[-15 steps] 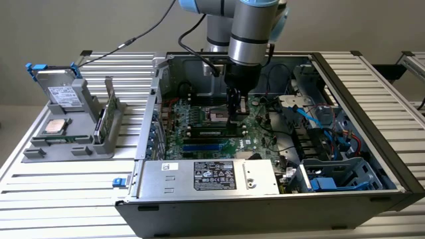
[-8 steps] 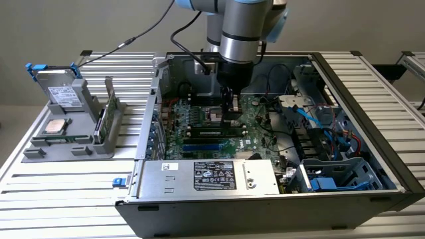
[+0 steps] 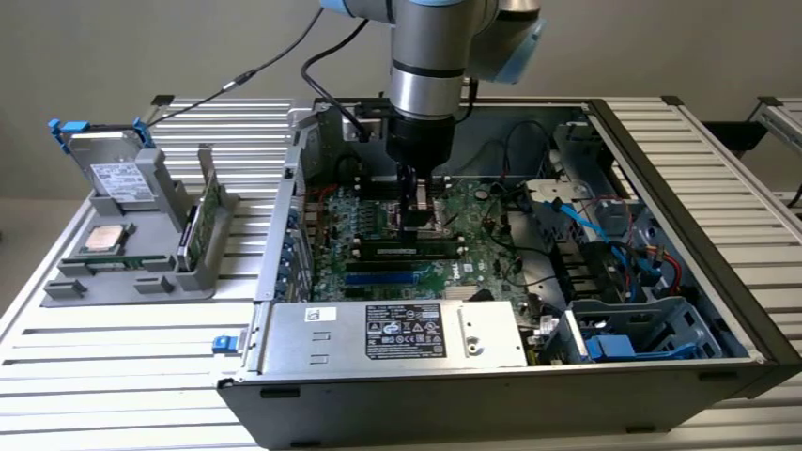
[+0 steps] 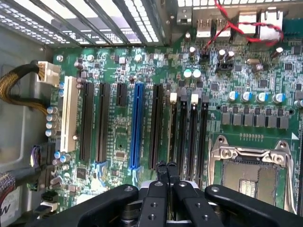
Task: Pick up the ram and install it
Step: 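Press down the ram until it locks into place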
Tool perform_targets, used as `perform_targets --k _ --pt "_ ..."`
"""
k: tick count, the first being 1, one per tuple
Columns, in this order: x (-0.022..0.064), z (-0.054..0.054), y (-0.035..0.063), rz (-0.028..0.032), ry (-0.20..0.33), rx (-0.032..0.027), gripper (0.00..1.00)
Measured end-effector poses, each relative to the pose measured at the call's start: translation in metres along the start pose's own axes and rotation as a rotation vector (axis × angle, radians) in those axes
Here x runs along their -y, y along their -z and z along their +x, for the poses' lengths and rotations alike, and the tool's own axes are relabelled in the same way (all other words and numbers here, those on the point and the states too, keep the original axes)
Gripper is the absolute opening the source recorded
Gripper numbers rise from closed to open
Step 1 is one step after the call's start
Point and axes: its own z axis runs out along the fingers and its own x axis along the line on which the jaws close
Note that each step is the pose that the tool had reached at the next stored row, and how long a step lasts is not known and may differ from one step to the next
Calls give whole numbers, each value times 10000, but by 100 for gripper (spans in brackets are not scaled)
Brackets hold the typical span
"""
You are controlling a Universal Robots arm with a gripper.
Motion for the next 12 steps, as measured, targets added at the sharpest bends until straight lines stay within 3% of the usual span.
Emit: perform_targets --k 12 --pt "2 -6 -33 14 -2 -2 10"
